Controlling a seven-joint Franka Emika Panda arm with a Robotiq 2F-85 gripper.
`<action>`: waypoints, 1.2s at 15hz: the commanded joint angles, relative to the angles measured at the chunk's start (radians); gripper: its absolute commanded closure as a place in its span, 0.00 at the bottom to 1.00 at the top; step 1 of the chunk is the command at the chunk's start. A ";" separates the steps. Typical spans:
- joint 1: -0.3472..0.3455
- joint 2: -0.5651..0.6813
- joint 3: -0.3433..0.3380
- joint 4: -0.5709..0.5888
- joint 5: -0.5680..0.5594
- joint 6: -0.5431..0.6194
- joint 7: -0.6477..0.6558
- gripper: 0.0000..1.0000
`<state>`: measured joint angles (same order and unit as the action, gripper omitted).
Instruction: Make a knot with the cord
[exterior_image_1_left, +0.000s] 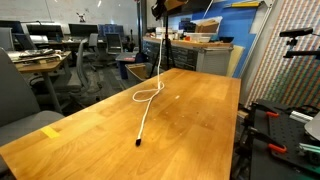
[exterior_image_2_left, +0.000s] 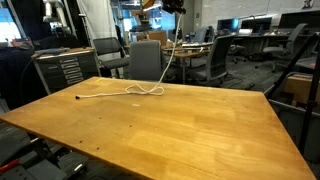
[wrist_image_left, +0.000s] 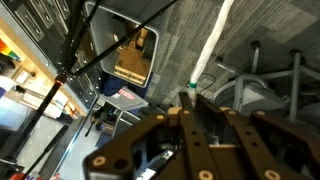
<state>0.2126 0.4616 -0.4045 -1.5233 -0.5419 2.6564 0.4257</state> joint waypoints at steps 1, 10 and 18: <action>-0.053 -0.003 0.048 0.075 0.005 -0.101 -0.060 0.94; -0.200 0.090 0.227 0.068 0.058 -0.340 -0.516 0.93; -0.339 0.202 0.337 -0.002 0.161 -0.414 -0.924 0.93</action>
<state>-0.0903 0.6414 -0.1095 -1.5208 -0.4140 2.2983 -0.3705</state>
